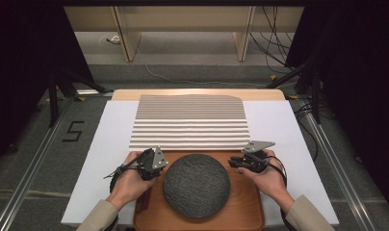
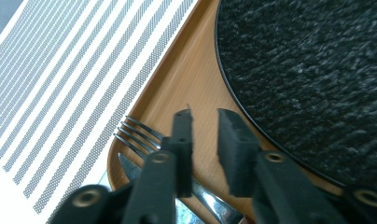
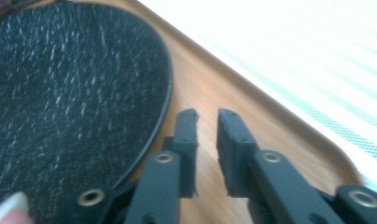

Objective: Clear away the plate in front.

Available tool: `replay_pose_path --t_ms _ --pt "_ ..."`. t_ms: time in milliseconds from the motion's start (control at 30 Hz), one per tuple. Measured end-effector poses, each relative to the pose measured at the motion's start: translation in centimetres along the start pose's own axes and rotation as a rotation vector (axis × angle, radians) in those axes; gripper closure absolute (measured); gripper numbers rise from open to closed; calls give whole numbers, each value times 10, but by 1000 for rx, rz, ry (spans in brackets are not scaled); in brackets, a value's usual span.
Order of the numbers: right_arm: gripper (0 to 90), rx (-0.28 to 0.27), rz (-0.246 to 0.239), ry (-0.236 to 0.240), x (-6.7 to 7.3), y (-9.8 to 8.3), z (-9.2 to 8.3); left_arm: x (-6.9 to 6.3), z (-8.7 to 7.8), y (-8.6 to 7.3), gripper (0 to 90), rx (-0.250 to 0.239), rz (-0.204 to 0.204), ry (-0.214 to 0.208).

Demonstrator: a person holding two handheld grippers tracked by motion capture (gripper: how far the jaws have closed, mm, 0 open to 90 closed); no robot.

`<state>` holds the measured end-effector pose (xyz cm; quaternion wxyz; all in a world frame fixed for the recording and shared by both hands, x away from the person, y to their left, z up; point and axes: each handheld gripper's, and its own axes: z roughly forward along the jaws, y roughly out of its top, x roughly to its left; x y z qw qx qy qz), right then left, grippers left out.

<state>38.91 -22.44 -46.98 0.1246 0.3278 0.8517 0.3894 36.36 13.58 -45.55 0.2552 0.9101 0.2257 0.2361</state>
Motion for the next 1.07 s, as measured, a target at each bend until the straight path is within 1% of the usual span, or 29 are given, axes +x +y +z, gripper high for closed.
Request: replay_pose_path --t_ms 33,67,100,200,267,300,333,367,433,467,500,533,600,667,700,733,767,833,900,967,1067 --pt "715 -15 0 -2 -1 -1 -2 0 0 -1 689 -9 -11 2" --pt "686 -23 1 -5 -2 -2 -3 2 -1 -2 666 -10 -12 6" --pt "655 -37 1 -10 -3 -3 -5 2 -2 -4 657 -19 -23 8" --pt "571 -74 3 -13 -4 -6 -9 5 -4 -6 587 -42 -44 21" --pt "507 -92 -6 -20 -6 -7 -11 6 -6 -7 529 -68 -75 21" --pt "477 -108 -10 -22 -6 -7 -13 7 -7 -8 493 -73 -82 21" --pt "451 -115 -12 -25 -6 -8 -14 9 -8 -9 459 -94 -113 25" --pt "424 -130 -17 -24 -7 -9 -16 10 -9 -10 417 -107 -131 25" --pt "384 -145 -20 -19 -7 -10 -18 12 -11 -13 361 -133 -169 29" --pt "363 -151 -24 -16 -7 -11 -19 13 -12 -14 332 -150 -184 26" --pt "350 -154 -26 -13 -7 -12 -21 14 -13 -17 306 -166 -209 20" --pt "328 -164 -27 -13 -8 -13 -22 15 -14 -19 272 -179 -224 19" --pt "277 -178 -24 -6 -8 -15 -25 16 -16 -23 194 -200 -268 5" --pt "244 -196 -23 2 -9 -18 -30 16 -18 -30 142 -221 -296 -6" --pt "226 -208 -21 8 -9 -20 -33 16 -19 -33 120 -227 -306 -8" --pt "217 -218 -19 10 -10 -21 -35 17 -20 -36 81 -226 -321 -8" --pt "215 -230 -17 11 -10 -23 -39 17 -21 -40 45 -231 -327 -8" --pt "200 -252 -17 7 -11 -28 -46 18 -23 -47 8 -244 -358 -8" --pt "191 -273 -12 1 -12 -33 -52 21 -26 -54 0 -252 -377 -21" --pt "187 -284 -6 -9 -13 -38 -57 23 -29 -59 0 -272 -392 -4" --pt "184 -296 1 -16 -15 -43 -62 27 -32 -61 0 -299 -413 4"
